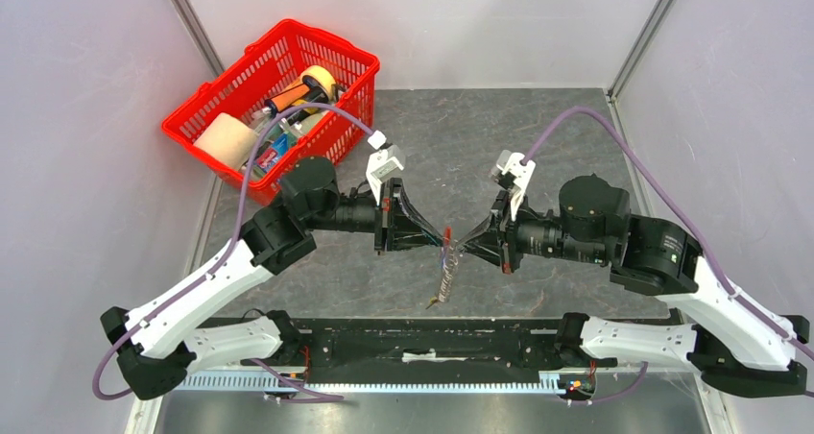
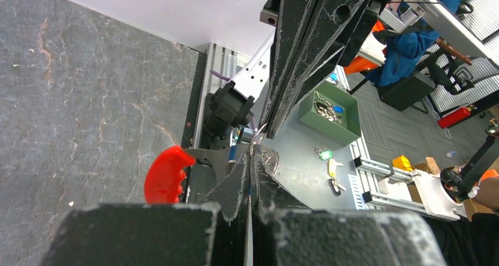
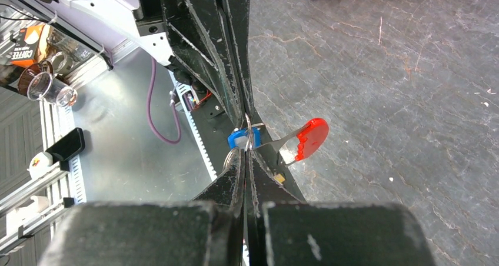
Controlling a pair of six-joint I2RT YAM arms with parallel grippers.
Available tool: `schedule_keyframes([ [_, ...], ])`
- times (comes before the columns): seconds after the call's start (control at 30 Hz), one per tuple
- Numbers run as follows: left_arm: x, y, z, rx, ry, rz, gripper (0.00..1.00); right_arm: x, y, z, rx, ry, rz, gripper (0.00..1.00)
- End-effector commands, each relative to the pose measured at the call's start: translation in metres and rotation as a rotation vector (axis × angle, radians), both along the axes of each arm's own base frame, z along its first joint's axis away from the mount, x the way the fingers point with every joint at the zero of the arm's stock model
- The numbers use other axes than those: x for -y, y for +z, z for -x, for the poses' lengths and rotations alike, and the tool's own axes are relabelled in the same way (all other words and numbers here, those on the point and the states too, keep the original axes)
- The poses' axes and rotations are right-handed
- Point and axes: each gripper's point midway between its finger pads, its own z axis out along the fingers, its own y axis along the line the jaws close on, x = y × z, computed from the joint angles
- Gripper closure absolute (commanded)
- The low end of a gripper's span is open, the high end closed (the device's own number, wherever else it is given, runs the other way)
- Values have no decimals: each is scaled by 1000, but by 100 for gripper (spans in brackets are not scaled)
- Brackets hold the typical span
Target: Put the keys on the keyring
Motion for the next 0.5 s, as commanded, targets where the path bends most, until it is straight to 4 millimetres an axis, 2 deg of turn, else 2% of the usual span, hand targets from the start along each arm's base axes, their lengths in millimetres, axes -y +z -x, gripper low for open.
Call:
schedule_keyframes([
  [0.0, 3, 18, 2, 10, -10, 44, 98, 1, 26, 7, 49, 36, -98, 100],
  [0.3, 6, 18, 4, 2, -39, 64, 98, 1, 36, 13, 75, 60, -176, 100],
  [0.47, 6, 21, 13, -22, -92, 97, 98, 1, 42, 11, 108, 54, -227, 100],
])
